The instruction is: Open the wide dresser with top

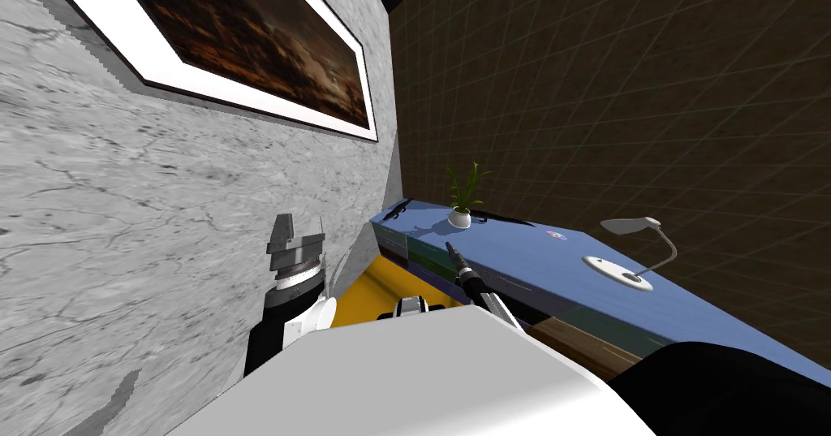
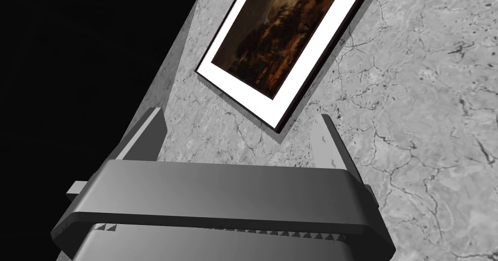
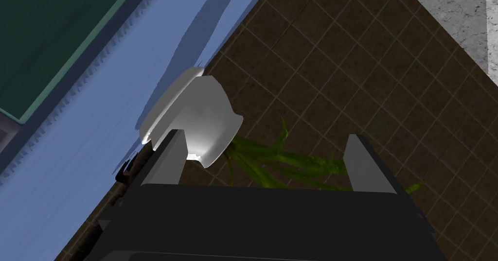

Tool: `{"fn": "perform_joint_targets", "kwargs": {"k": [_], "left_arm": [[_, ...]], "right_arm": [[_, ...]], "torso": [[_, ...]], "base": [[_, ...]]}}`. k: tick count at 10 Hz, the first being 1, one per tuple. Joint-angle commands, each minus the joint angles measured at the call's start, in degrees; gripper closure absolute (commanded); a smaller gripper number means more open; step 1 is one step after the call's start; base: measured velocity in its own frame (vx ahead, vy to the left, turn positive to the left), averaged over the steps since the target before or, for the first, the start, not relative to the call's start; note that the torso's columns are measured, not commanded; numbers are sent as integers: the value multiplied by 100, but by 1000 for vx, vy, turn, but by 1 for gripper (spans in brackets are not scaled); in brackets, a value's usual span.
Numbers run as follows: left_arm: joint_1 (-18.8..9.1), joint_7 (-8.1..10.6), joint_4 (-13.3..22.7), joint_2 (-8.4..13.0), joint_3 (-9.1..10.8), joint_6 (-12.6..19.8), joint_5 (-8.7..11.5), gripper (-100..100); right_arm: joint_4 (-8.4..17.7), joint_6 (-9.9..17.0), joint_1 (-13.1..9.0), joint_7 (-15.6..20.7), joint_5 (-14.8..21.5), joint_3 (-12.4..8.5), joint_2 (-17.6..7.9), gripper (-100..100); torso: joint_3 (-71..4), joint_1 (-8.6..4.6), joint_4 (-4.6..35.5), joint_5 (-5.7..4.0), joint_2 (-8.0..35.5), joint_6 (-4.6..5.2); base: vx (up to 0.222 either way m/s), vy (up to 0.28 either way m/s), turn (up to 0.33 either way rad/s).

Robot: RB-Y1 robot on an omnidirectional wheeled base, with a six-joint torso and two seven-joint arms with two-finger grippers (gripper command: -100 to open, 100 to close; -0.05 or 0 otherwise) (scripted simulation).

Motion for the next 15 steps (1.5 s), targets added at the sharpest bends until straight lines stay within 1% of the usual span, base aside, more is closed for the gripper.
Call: {"fn": "perform_joint_targets", "kwargs": {"k": [1, 2, 3, 4, 5, 6, 7, 8, 9, 10, 11, 12, 15], "left_arm": [[-1, 0, 0, 0, 0, 0, 0, 0], [0, 0, 0, 0, 0, 0, 0, 0], [0, 0, 0, 0, 0, 0, 0, 0], [0, 0, 0, 0, 0, 0, 0, 0], [0, 0, 0, 0, 0, 0, 0, 0], [0, 0, 0, 0, -1, 0, 0, 0], [0, 0, 0, 0, 0, 0, 0, 0], [0, 0, 0, 0, 0, 0, 0, 0], [0, 0, 0, 0, 0, 0, 0, 0], [0, 0, 0, 0, 0, 0, 0, 0], [0, 0, 0, 0, 0, 0, 0, 0], [0, 0, 0, 0, 0, 0, 0, 0], [0, 0, 0, 0, 0, 0, 0, 0]], "right_arm": [[297, 371, -29, 26, 405, 68, -36, -100], [297, 498, -29, 26, 405, 68, -36, -100], [567, 678, -68, 60, 678, 121, -56, -100], [615, 883, -68, 60, 771, 121, -56, -100], [754, 1115, -111, 98, 952, 175, -74, -100], [938, 1219, -111, 98, 1101, 175, -74, -100], [938, 1279, -111, 98, 1138, 175, -74, -100], [1201, 1476, -156, 138, 1362, 230, -90, -100], [1266, 1624, -156, 138, 1502, 230, -90, -100], [1266, 1674, -156, 138, 1502, 230, -90, -100], [1502, 1927, -205, 181, 1761, 285, -105, -100], [1596, 2068, -205, 181, 1862, 285, -105, -100], [2128, 2592, -312, 277, 2392, 396, -128, -100]], "torso": [[0, 11, -1, 1, -2, -3], [-3, 14, -1, 4, -6, -1], [-4, 7, -2, 2, -5, 0], [-1, 16, -1, 3, -3, -4], [-1, 16, -1, 4, -2, -1], [-1, 20, -1, 4, -2, -2], [0, 12, -1, 3, 0, 0], [-1, 1, 0, 0, -1, 0], [-1, 13, -1, 1, -3, -4], [-1, 12, -1, 3, -2, 0], [-2, 4, -1, 1, -3, 0], [-3, 16, -2, 2, -7, -5], [-2, 10, -1, 3, -2, 0]], "base": [[-2, 53, 78], [0, 30, -9], [-4, 51, 128], [-3, 56, 83], [-1, 78, 146], [-3, 62, 70], [-2, 29, -11], [0, 55, 157], [-1, 48, 85], [4, 22, -15], [16, 50, 182], [9, 51, 82], [16, 57, 131]]}}
